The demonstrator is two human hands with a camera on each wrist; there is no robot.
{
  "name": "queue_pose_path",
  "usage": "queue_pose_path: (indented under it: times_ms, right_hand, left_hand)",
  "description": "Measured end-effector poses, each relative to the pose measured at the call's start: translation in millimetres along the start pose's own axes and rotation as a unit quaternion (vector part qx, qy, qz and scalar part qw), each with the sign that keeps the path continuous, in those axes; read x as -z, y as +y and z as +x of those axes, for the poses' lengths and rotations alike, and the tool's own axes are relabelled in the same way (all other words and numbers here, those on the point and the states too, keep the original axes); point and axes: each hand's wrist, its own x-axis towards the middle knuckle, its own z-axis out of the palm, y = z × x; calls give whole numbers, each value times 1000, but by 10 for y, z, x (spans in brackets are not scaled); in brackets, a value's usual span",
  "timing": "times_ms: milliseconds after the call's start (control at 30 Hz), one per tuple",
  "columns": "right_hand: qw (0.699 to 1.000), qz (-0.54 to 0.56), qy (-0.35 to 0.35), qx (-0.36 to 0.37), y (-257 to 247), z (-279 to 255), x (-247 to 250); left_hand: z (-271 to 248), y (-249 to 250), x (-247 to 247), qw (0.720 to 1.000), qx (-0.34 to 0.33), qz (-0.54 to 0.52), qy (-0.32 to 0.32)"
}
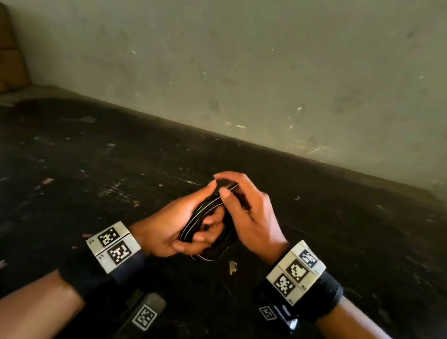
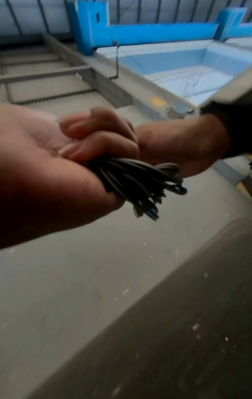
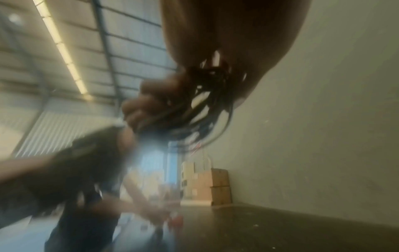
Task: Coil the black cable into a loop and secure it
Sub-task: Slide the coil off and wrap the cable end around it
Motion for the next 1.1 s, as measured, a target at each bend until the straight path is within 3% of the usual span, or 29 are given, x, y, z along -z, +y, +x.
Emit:
queue_pose_path:
  times_ms: [100, 200, 267, 400, 500, 700, 867, 967, 1100]
  right_hand:
    - [996, -63, 11, 65, 136, 28, -68]
    - [972, -164, 22, 164, 303, 71, -108]
    - [972, -151, 9, 182, 395, 75, -144]
    - [994, -15, -49, 95, 483, -17, -292]
    - [994, 41, -72, 76, 551, -65, -470]
    - [992, 40, -113, 30, 642, -232, -876]
    - [985, 40, -165, -6, 669, -353, -1109]
    - [982, 6, -189, -4, 650, -409, -1240]
    - [977, -32, -209, -21, 603, -482, -1449]
  left_hand:
    - [-9, -22, 9, 999, 15, -29, 43]
    - [-45, -60, 43, 995, 15, -68, 75]
    - [-58, -84, 39, 992, 12, -76, 98]
    - [-104, -165, -1, 982, 22, -79, 171]
    - [-183, -266, 10, 971, 19, -101, 214]
    - [-416, -634, 77, 936, 10, -122, 330]
    - [-617, -865, 141, 889, -14, -31, 456]
    - [-716, -913, 170, 857, 12, 50, 513]
    - [-745, -946, 215, 811, 37, -29, 584]
